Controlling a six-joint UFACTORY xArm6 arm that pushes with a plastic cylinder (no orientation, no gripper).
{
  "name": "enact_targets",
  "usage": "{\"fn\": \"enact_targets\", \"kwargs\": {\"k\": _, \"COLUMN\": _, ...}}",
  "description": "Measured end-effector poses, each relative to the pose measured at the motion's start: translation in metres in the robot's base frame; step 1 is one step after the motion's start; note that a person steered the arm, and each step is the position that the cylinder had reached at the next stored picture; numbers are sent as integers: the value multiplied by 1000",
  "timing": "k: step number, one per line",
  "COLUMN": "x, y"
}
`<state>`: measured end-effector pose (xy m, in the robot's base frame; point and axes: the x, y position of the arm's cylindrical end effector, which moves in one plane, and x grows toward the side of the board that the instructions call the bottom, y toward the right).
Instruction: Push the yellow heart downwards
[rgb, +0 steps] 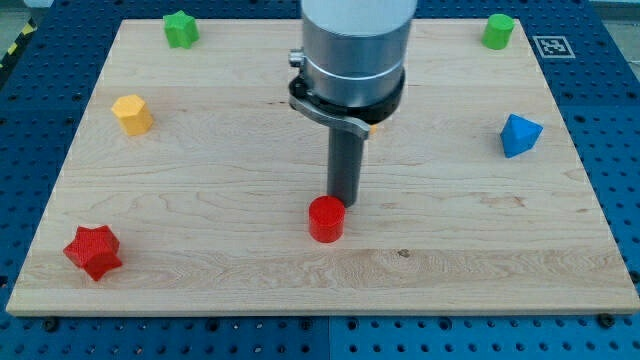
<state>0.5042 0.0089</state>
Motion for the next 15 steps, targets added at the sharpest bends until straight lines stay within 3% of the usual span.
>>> {"fn": "enact_targets", "kwargs": {"k": 2, "x": -3, "y": -55}}
{"fn": "enact_targets", "kwargs": {"k": 3, "x": 8, "y": -45}}
{"fn": "enact_targets", "kwargs": {"k": 5, "x": 39, "y": 11}}
{"fn": "enact_targets", "kwargs": {"k": 8, "x": 26, "y": 69}}
{"fn": "enact_targets", "kwargs": {"k": 9, "x": 29, "y": 117}}
{"fn": "enact_targets", "kwargs": {"k": 10, "x": 53, "y": 123}}
{"fn": "enact_targets", "kwargs": {"k": 13, "x": 69, "y": 52}}
{"fn": "enact_targets", "kwargs": {"k": 15, "x": 65, "y": 61}}
